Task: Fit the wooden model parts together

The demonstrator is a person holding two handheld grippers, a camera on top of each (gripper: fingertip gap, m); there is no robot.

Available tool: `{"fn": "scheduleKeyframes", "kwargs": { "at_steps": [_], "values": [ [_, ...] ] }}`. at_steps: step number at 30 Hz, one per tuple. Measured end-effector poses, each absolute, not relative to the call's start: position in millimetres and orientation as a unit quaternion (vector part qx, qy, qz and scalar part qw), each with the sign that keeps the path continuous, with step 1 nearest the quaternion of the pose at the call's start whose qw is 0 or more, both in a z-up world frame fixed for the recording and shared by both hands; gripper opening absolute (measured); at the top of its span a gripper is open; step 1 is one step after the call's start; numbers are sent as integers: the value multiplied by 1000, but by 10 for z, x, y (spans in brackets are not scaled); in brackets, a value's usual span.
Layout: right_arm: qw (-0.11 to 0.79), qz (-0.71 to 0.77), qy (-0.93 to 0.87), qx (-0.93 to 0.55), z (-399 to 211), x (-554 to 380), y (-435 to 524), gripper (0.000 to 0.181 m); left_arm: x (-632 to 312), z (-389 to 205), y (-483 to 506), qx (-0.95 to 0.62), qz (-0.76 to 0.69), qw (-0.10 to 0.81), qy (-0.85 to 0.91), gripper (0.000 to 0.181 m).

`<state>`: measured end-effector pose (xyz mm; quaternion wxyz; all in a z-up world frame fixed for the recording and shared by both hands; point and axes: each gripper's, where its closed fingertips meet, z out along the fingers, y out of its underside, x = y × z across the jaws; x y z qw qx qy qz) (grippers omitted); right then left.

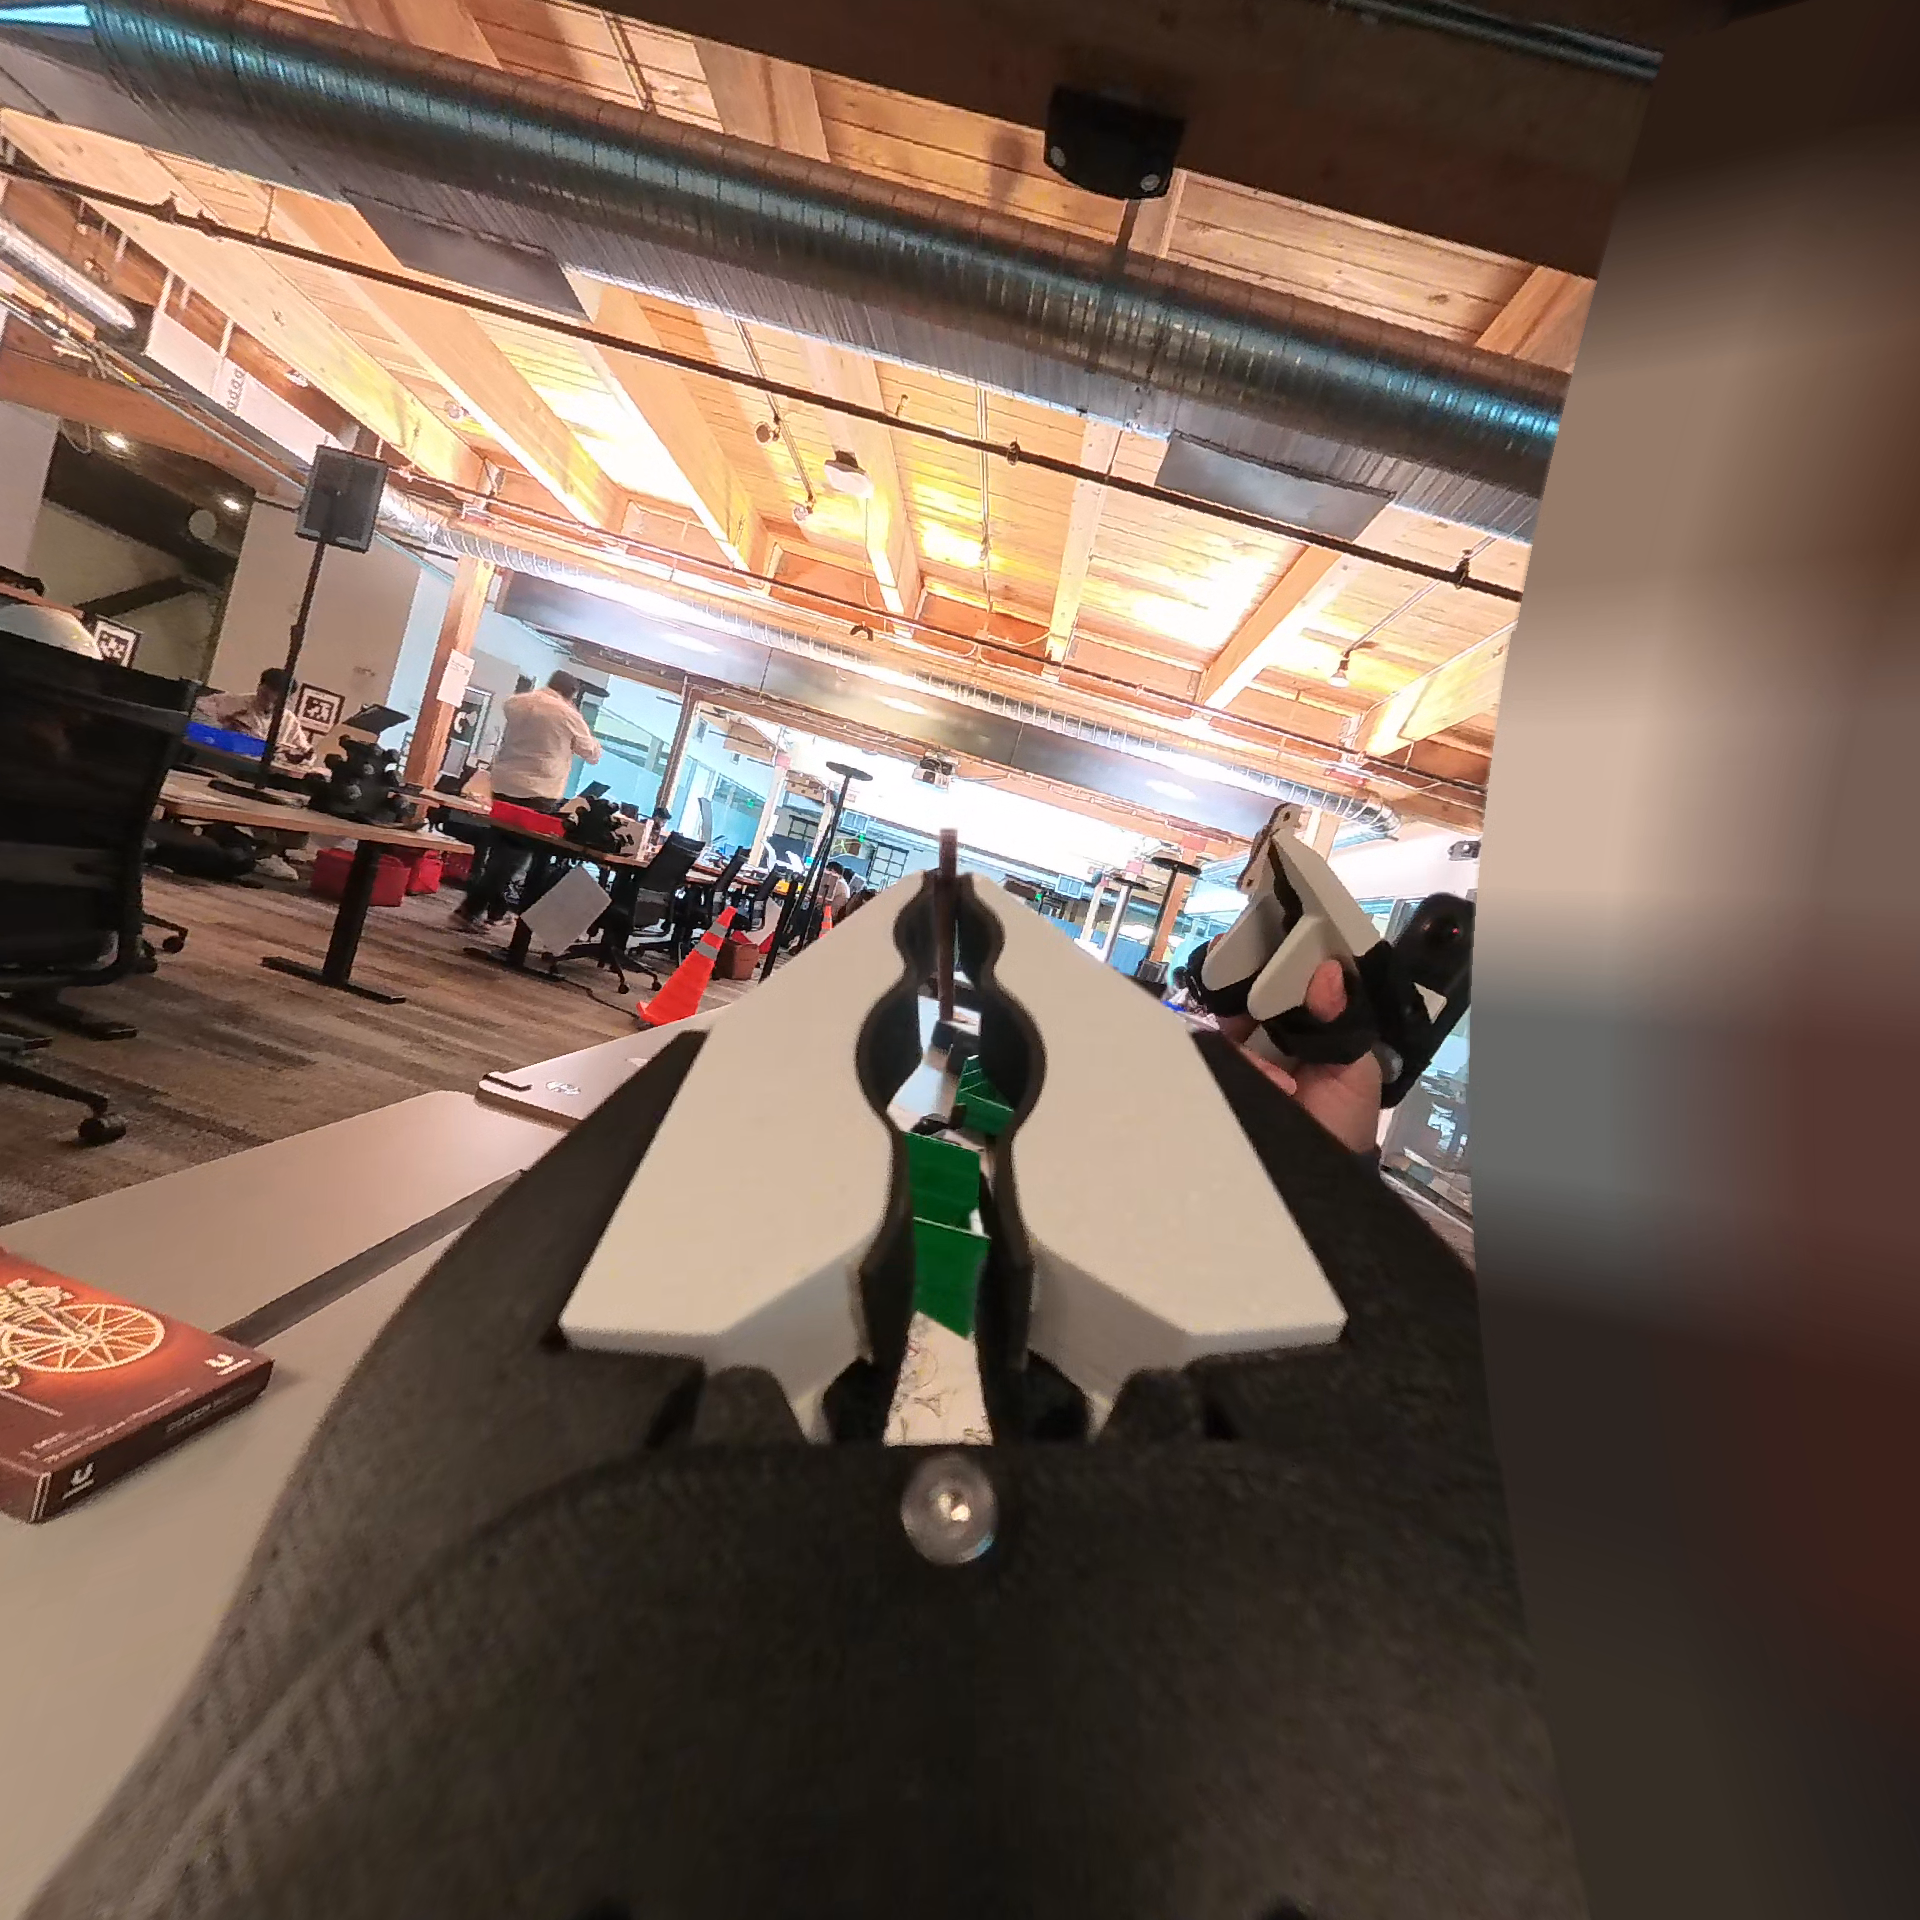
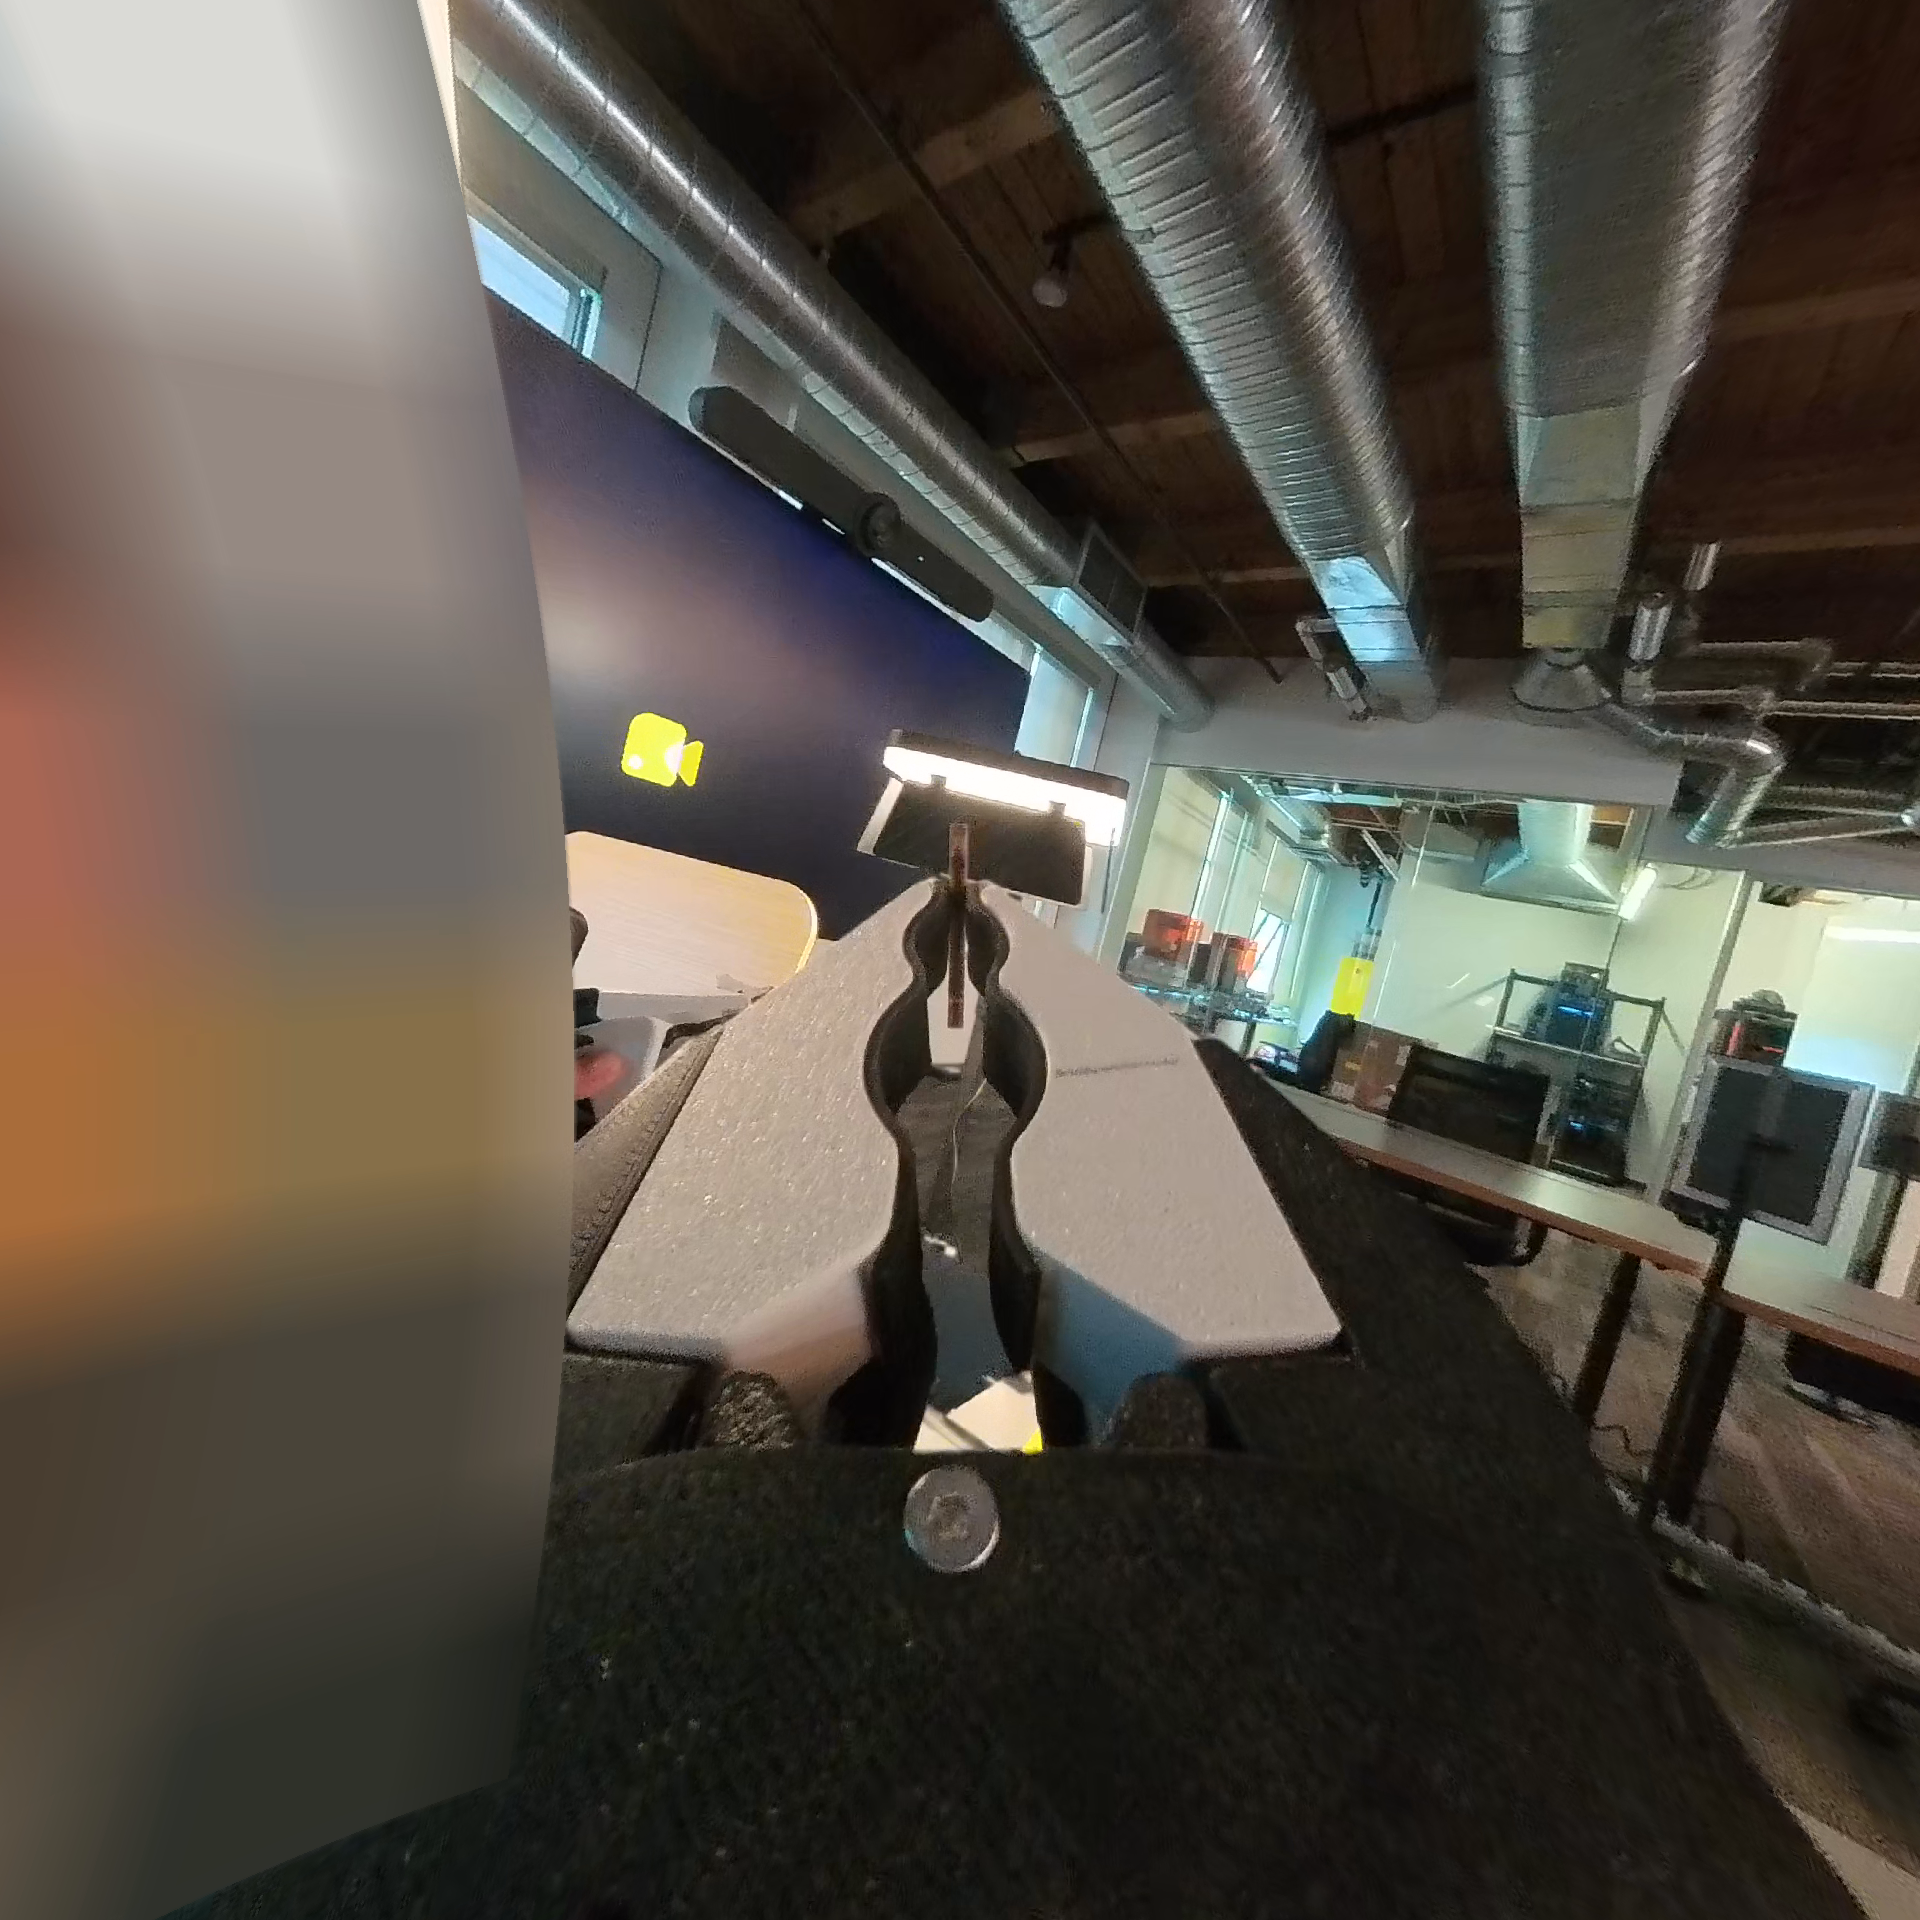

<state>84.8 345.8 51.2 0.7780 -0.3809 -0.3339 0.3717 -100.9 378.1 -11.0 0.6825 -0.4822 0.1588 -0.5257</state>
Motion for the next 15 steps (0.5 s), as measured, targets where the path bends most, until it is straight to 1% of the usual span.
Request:
{"fn": "scheduleKeyframes", "kwargs": {
  "at_steps": [15],
  "values": [
    [756,378,-358,-397,443,655,3474,0,-1006,-40,3690,-465,-525,691,175,0]
  ]
}}
